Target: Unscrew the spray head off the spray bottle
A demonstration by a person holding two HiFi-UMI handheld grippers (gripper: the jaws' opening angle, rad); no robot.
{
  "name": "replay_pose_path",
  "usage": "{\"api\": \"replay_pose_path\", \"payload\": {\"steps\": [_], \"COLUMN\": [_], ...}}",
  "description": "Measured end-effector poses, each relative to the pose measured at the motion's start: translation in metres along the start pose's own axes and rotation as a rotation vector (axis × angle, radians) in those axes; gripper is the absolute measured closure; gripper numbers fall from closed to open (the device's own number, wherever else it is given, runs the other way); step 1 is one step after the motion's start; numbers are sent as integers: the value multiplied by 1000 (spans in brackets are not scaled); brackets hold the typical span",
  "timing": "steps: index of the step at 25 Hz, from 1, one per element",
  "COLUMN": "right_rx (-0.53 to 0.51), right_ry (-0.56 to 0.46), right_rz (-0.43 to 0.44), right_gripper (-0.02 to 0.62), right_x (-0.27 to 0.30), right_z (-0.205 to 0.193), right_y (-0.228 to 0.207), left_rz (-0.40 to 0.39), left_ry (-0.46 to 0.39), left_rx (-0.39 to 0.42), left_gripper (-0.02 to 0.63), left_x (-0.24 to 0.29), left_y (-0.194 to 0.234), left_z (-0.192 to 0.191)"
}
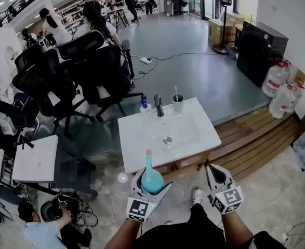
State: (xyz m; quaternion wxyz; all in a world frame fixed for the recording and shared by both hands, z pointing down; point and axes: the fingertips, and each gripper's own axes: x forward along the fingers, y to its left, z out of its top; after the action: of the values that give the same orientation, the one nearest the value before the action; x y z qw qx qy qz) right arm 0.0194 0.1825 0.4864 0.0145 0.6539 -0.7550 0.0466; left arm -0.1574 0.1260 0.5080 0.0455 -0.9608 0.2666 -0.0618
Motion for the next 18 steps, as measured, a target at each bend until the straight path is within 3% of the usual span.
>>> {"api": "replay_pose_path", "payload": {"steps": [18], "right_rx": [-12], "right_ry": [7], "right_rz": [199], "right_gripper": [591], "right_x": [151], "right_z": [24], "right_y": [-145], "left_rz": [174], "left_ry": [48], "left_rx": [-16], "left_gripper": [133], "left_x": [173], "left_y": [63], "left_z": [18]}}
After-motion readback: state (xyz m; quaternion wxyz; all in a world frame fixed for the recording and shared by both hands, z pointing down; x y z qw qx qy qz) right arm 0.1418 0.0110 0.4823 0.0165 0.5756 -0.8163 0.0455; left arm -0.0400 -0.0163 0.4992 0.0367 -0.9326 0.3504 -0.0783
